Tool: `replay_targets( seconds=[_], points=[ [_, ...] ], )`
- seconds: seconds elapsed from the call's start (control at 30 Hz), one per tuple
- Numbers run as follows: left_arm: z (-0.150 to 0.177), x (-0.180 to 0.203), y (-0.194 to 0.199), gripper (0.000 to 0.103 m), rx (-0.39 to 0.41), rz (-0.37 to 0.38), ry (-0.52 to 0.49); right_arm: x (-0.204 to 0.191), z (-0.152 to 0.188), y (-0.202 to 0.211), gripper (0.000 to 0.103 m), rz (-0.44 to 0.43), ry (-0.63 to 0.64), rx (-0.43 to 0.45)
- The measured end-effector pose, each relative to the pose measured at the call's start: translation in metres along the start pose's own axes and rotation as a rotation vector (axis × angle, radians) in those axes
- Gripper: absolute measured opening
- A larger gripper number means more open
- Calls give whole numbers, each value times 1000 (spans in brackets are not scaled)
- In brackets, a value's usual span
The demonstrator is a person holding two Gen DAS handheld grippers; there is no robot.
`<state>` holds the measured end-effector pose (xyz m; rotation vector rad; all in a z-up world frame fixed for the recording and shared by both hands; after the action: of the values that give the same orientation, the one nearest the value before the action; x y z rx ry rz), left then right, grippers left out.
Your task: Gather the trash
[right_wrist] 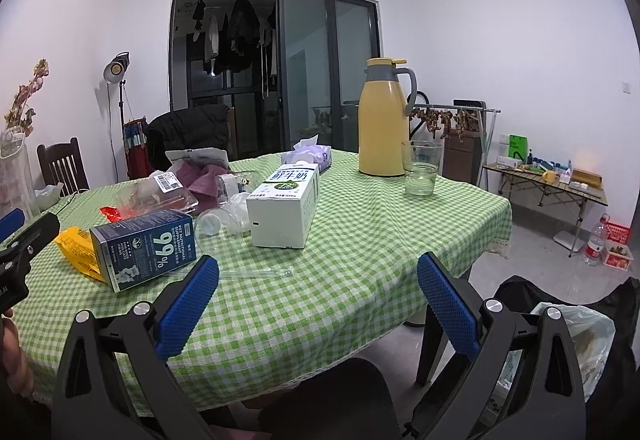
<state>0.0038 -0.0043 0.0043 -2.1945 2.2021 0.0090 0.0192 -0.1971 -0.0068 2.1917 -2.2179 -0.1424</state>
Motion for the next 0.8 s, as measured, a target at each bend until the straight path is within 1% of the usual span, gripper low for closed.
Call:
replay_targets(
  seconds=[0.4, 0.63, 0.8],
  points=[
    [3, -4, -2, 96, -15, -6, 11, 1, -1, 0, 95, -2, 4, -1],
    [8, -6, -4, 96, -36, -1, 25, 2, 1, -3, 95, -7, 2, -17],
    [10, -7, -7, 96, -52, 6, 35, 0, 1, -1, 95, -8, 14, -6]
  ],
)
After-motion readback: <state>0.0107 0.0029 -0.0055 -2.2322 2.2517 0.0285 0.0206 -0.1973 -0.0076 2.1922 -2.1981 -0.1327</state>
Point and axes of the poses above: each gripper's, at about its wrist camera, not at the fingertips, and y roughly against the way its jaws point, x to its right, z to its underside, the point moved 1 cm from there along -y, roughly the way its jaws point, and after that the axes turned 13 degrees about x, right-handed, at the moved point
